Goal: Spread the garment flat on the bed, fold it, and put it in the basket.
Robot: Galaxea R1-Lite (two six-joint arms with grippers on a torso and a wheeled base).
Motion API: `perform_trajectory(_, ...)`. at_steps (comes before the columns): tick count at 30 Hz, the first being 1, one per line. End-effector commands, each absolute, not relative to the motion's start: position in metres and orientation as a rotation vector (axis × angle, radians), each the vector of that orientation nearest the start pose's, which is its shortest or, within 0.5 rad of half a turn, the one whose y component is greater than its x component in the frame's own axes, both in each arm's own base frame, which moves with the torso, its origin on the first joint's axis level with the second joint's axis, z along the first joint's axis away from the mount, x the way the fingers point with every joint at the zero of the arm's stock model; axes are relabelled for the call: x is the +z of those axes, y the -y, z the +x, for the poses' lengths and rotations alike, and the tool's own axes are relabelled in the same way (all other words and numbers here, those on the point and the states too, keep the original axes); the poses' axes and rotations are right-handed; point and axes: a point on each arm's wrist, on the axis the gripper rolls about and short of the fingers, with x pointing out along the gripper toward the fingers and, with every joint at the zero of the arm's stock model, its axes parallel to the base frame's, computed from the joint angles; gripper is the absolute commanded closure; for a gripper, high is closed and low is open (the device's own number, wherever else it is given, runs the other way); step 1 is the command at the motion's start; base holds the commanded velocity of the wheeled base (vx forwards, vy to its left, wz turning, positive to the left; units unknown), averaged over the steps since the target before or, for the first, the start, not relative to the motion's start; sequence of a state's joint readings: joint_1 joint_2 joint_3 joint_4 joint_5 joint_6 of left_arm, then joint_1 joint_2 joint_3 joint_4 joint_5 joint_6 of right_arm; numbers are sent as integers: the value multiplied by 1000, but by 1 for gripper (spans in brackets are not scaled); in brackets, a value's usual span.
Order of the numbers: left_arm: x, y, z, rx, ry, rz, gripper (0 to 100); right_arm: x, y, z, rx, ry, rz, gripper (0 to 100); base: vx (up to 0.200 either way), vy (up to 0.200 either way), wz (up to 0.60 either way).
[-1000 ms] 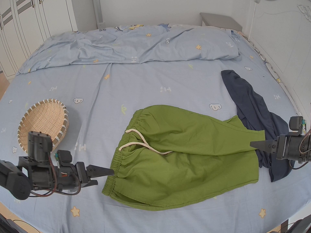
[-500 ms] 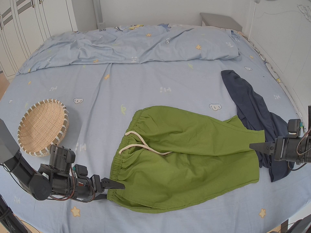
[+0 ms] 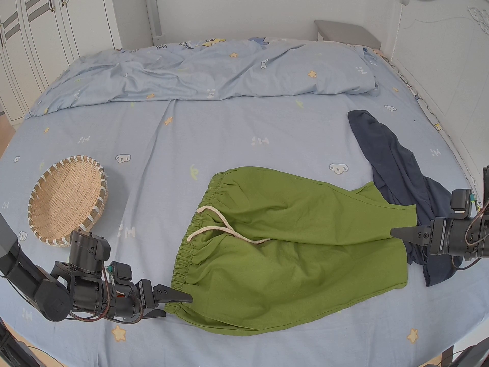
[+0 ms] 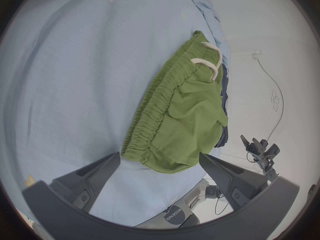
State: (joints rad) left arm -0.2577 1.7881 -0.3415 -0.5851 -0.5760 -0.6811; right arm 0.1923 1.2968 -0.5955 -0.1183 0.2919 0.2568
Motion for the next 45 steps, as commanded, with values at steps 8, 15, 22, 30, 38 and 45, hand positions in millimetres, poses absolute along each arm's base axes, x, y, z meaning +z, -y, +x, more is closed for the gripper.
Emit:
perform_trajectory(8,54,70,217,-461,-1107,-737,0,178,-42,181,392,-647,274,0,0,0,0)
perform_trajectory(15,52,71,213,-467,-1120,-723,0,177,-42,181,394,-649,272,0,0,0,0)
perform_trajectory(22,45,79,218,-487,-1146,-697,0,177,-42,181,393,-648,272,0,0,0,0)
perform_trajectory(30,36,83,223,-502,-1123,-688,100,177,-42,181,392,-650,273,0,0,0,0)
perform_trajectory(38,42,75,219,-490,-1082,-700,100,177,-42,181,389,-649,273,0,0,0,0)
perform_trajectory(45,63,49,198,-447,-980,-746,100,175,-41,178,384,-667,278,0,0,0,0)
